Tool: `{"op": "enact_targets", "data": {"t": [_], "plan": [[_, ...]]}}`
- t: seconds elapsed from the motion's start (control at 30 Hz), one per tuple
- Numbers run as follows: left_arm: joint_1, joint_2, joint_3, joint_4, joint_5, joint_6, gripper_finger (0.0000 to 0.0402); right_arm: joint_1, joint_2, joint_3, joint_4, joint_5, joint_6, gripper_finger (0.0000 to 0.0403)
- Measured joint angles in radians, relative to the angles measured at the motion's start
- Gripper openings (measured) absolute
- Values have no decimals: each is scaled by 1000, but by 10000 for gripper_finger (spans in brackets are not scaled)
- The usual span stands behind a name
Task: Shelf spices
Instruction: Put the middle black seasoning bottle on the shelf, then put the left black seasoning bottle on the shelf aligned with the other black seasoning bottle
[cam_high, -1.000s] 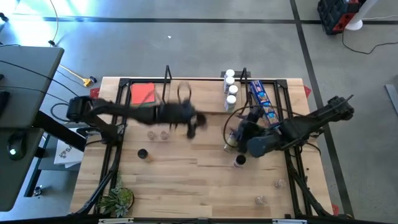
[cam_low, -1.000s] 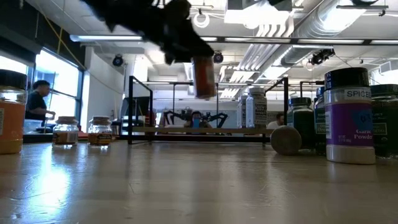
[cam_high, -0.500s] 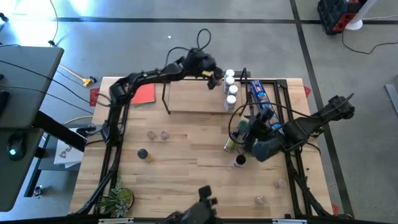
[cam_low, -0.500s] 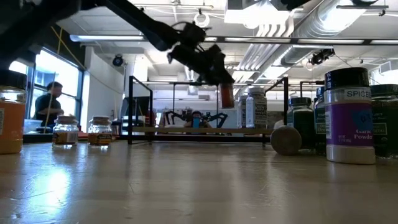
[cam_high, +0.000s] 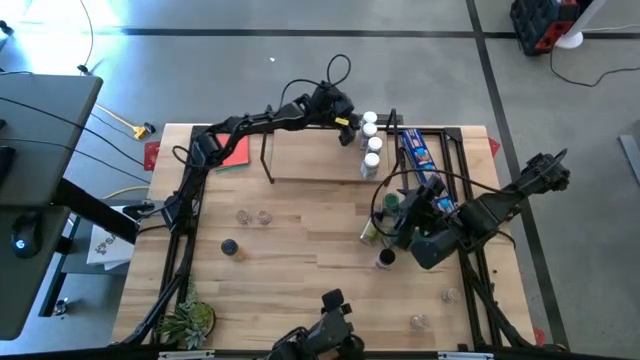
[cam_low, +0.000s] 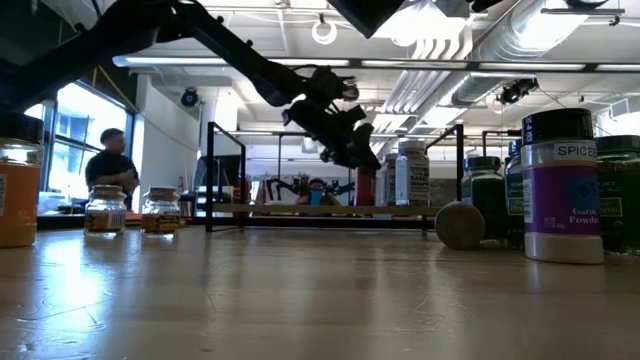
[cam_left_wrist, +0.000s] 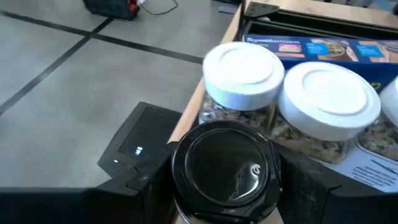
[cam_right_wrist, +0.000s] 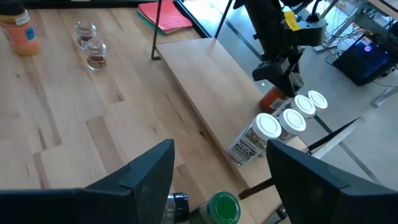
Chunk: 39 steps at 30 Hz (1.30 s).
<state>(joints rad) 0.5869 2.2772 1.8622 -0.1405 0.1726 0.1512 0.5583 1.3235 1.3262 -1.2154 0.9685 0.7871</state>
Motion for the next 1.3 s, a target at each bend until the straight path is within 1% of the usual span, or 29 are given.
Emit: {"op": "enact_targets", "data": {"t": [0.13,0.67,0.77,0.93,1.0,1.07,1.17,1.3], "plan": [[0,0,0,2,0,19,221,0,0,0,-1,0,-1,250],[0,0,0,3,0,19,227,0,0,0,9,9,9,250],[0,0,0,3,0,26,238,0,0,0,11,9,9,250],[1,0,0,4,-4,33,269,0,0,0,16,9,9,250],[2,-6,0,-3,-12,49,274,0,0,0,17,9,9,250],[2,-29,0,-36,-37,78,275,0,0,0,20,9,9,250],[2,-99,0,-123,-95,144,275,0,0,0,22,9,9,250],[2,-240,0,-312,-163,239,275,0,0,0,23,9,6,250]]}}
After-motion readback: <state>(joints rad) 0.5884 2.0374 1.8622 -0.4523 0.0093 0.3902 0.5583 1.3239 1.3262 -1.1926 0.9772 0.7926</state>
